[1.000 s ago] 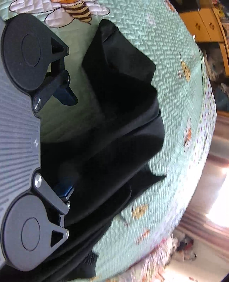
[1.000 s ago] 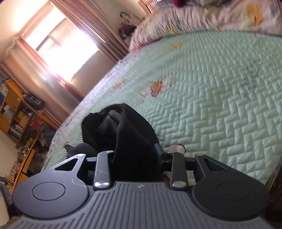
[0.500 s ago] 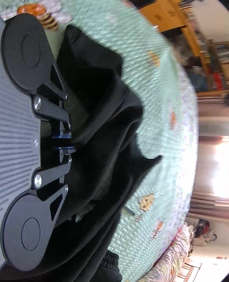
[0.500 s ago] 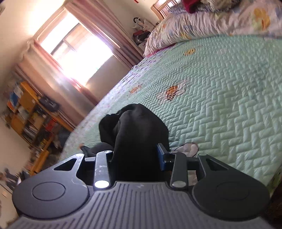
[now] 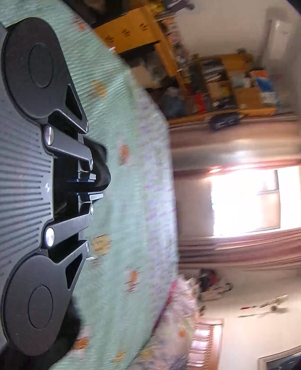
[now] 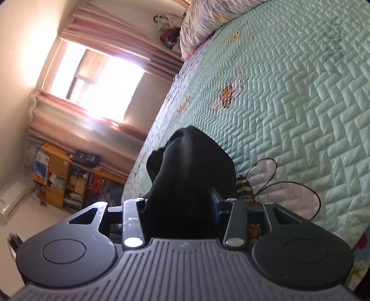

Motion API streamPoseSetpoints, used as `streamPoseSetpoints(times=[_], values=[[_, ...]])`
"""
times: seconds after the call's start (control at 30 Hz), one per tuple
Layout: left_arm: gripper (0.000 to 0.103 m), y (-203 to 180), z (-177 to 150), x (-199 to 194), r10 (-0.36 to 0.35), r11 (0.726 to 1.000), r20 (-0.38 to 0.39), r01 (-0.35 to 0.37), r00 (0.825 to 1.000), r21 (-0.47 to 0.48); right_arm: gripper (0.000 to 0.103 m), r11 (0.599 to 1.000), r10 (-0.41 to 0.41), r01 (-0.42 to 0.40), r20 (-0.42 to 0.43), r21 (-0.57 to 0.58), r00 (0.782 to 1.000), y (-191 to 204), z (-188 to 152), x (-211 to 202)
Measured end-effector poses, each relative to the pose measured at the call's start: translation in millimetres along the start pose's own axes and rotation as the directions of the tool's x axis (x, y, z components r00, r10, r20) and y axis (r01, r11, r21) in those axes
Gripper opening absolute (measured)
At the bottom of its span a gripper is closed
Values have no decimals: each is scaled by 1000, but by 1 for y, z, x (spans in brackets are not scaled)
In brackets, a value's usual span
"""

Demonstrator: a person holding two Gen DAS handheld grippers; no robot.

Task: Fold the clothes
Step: 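Lift the black garment with both grippers, holding it up off the bed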

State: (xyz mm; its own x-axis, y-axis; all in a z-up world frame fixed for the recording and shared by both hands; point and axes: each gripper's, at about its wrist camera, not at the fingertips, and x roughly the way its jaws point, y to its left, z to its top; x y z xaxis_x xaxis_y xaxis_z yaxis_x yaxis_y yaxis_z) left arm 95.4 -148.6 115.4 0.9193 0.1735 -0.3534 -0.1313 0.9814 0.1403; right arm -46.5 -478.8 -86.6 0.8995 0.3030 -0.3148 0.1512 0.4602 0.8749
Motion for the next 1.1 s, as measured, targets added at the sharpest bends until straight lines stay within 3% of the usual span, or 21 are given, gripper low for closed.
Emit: streamPoseSetpoints(times=[0.1,0.2,0.27,0.5,0.67,0.8,0.9,1.0,1.1], values=[[7,-6,37,-1,59,996,95,-64,994,54,52,997,42,-44,-40,-67,998,20,-7,4],[7,-14,64,-6,102,986,180,-123,978,111,72,984,107,-117,-75,-135,991,39,-17,7],[7,-25,62,-12,80,979,185,-113,979,172,72,977,123,-135,-78,-165,989,45,-22,7],[8,-38,-48,-37,-5,990,24,1,1000,138,72,981,84,-97,-84,-167,993,40,-27,5],[9,-23,-69,-48,-40,992,2,40,999,124,73,975,66,-81,-78,-205,995,51,-29,-4],[11,15,-69,-52,-20,997,-32,22,999,67,75,980,62,-74,-67,-187,996,50,-29,-8],[14,42,-82,-54,20,997,-64,-15,998,71,83,984,45,-55,-62,-171,997,49,-26,-10],[15,67,-106,-55,50,995,-126,-38,991,91,84,984,27,-38,-67,-176,997,48,-24,-12],[19,86,-128,-53,19,997,-215,-2,976,77,84,977,1,-18,-81,-212,997,53,-27,-13]])
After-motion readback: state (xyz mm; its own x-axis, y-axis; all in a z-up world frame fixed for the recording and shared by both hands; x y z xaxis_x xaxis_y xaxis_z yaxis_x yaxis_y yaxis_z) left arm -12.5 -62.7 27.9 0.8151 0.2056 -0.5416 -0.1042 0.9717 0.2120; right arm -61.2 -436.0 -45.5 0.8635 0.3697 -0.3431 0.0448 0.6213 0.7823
